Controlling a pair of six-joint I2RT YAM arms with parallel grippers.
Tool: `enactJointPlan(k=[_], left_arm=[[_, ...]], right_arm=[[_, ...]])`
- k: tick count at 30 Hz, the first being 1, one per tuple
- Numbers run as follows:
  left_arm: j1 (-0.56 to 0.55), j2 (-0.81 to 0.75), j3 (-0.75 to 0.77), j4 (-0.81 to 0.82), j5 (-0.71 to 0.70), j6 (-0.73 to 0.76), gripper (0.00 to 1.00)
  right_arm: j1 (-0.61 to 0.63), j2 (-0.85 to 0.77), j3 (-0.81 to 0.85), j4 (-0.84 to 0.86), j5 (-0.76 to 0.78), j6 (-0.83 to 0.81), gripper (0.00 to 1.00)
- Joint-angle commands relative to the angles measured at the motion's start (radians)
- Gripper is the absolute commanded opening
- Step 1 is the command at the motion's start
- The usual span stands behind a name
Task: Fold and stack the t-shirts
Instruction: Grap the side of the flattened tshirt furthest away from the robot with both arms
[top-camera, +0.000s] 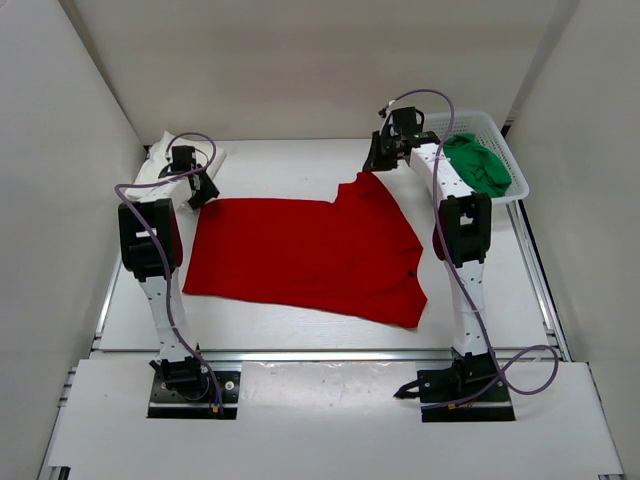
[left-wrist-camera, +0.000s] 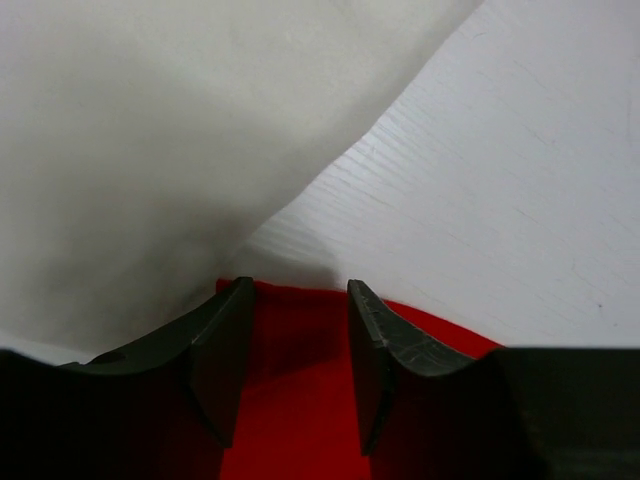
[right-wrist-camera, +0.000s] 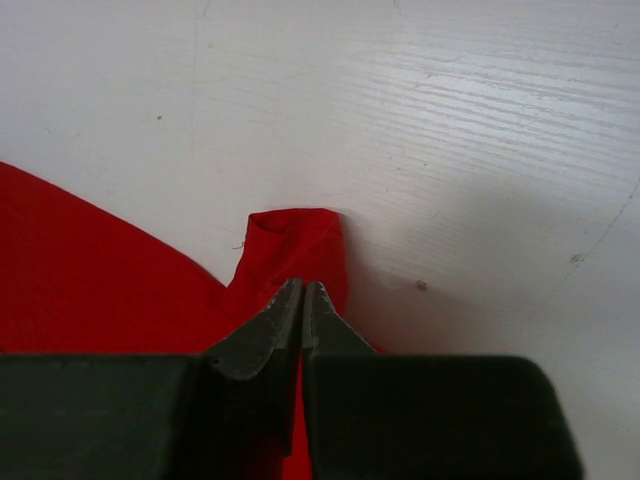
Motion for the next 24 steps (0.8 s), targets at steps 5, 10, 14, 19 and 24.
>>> enactJointPlan(k=[5,10,14,19,24], left_arm=[[0.004,-0.103,0.011,0.052,0.014,-0.019,0.54],[0.007,-0.085,-0.023,0.041,-0.035,0.005,0.52],[0.002,-0.064,-0.009,0.025,-0.075,0.029,0.52],[-0.01,0.028,0.12,-0.106,-0.092,0.061,0.51],[-0.015,0.081,0.199,-0.16,-0.088,0.078,0.48]], right_arm=[[-0.008,-0.06,0.006,0.005,-0.004,-0.013,0.0],[-0.023,-0.065,0.007,-0.003,0.011,-0.022,0.0],[-0.04,-0.071,0.0,-0.004,-0.014,-0.015,0.0],[-0.036,-0.068,0.004,-0.009,-0.015,-0.024,0.0],[-0.042,-0.072,0.012,-0.004,-0.023,-0.019,0.0]])
